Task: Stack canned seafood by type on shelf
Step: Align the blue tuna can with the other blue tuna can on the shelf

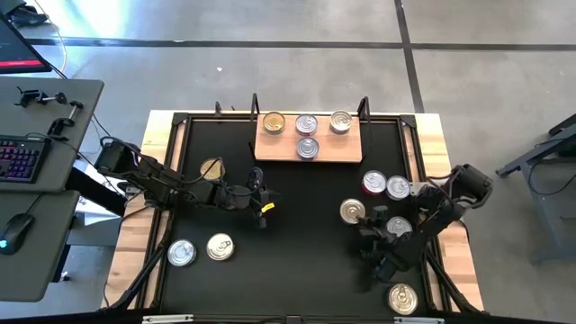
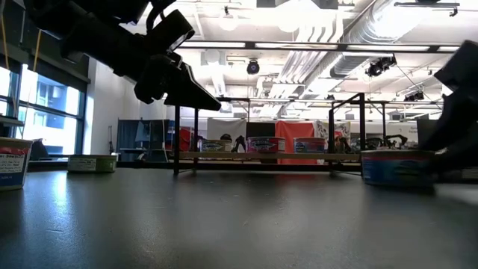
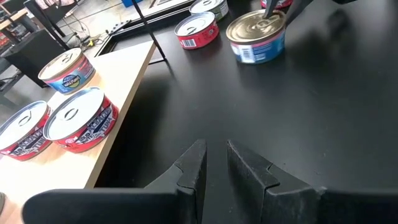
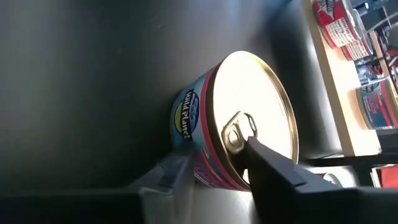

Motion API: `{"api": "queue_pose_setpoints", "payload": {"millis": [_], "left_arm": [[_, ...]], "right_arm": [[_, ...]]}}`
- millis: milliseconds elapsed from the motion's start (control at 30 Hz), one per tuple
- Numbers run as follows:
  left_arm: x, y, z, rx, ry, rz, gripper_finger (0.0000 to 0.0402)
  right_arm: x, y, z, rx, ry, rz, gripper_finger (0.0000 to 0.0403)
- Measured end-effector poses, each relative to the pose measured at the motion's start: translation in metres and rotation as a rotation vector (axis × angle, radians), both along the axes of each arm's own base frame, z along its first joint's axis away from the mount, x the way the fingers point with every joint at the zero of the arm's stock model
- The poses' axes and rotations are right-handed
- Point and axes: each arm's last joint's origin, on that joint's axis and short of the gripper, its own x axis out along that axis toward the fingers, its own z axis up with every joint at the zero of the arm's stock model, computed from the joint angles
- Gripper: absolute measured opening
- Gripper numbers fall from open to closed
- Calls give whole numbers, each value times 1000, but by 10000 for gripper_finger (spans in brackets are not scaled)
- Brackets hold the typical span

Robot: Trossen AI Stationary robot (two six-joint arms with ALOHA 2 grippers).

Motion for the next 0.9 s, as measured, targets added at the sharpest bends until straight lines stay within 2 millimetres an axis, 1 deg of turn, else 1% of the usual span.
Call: {"api": "queue_pose_setpoints", "payload": {"millis": [67,167,267,333,400,500,633,733,800,900], "left_arm": [[0,0,0,0,0,0,53],[0,0,0,0,0,0,53],[0,0,0,0,-1,0,53],[0,0,0,0,-1,0,53],[0,0,0,0,-1,0,53],[0,0,0,0,0,0,53],[0,-1,0,-12,2,-25,53],[0,-1,0,-14,3,-29,53],[0,-1,0,-14,3,-29,53],[0,-1,0,-14,3,-29,53]], "right_arm": [[5,-1,1,15,-22,-19,89],[18,3,7,61,-64,-46,65],[32,10,16,122,-88,-70,52],[42,14,24,169,-111,-89,50],[50,17,31,179,-129,-90,54],[58,23,41,160,-144,-61,76],[58,25,44,146,-150,-47,128],[47,20,33,116,-118,-35,165],[38,16,22,101,-104,-21,175],[27,6,3,85,-122,-2,172]]}}
